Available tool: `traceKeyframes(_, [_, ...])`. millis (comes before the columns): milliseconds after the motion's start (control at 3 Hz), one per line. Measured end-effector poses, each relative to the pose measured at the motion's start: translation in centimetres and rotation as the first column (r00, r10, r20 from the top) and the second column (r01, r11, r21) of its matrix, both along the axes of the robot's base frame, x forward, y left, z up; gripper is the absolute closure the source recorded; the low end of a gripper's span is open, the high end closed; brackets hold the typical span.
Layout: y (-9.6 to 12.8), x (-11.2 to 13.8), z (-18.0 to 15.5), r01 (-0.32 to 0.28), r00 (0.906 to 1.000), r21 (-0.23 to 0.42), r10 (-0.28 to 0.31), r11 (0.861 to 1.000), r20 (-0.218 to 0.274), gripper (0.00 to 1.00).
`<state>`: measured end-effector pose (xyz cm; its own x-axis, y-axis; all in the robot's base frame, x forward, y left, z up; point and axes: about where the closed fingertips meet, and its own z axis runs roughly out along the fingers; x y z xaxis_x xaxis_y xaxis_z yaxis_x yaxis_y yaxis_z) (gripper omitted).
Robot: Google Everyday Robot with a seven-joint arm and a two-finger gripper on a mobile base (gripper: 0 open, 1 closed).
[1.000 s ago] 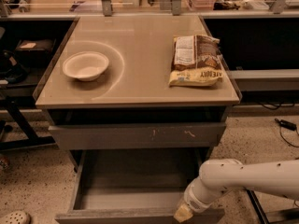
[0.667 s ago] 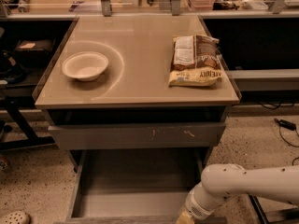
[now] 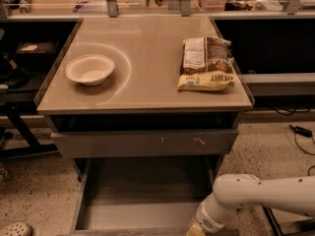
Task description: Open middle drawer
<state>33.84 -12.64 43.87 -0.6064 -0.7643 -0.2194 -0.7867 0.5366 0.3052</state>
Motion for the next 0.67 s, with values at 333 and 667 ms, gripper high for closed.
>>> traceKeyframes(333, [-0.15,-1.45,-0.22,0.005,0.9997,-0.007,-0.006,1.000,-0.026,1.00])
traceKeyframes(667, [0.01,-1.32,0.06,0.005,0.9996,-0.007,-0.006,1.000,-0.026,1.00])
